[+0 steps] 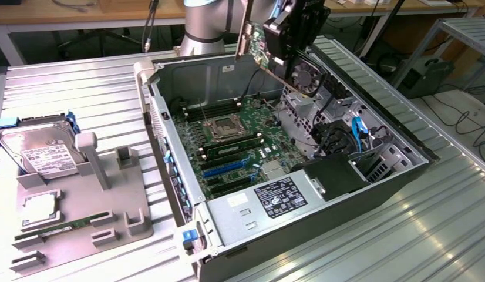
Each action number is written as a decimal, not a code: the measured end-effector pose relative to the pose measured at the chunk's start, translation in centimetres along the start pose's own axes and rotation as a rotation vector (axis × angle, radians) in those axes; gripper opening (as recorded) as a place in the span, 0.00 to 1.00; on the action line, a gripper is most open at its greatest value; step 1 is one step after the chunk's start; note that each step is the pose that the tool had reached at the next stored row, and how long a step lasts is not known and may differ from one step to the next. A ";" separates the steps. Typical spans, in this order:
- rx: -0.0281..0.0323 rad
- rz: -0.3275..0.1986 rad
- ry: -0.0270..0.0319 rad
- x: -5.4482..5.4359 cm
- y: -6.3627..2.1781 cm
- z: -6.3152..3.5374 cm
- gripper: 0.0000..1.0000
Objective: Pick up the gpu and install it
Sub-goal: 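Insert the gpu into the slot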
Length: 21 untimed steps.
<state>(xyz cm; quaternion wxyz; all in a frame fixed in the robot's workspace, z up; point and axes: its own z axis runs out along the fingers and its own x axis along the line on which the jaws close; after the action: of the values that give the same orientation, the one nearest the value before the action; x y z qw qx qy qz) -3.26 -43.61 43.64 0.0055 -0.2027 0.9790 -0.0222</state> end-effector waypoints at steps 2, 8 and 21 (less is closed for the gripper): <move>-0.0001 -0.023 -0.0010 0.0 0.00 0.00 0.28; -0.0002 -0.116 -0.0053 0.0 0.01 0.00 0.28; -0.0005 -0.288 -0.0132 0.1 0.02 0.00 0.28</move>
<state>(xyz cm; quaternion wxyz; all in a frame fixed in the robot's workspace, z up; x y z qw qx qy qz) -3.33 -43.61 43.63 0.0086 -0.3412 0.9397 -0.0212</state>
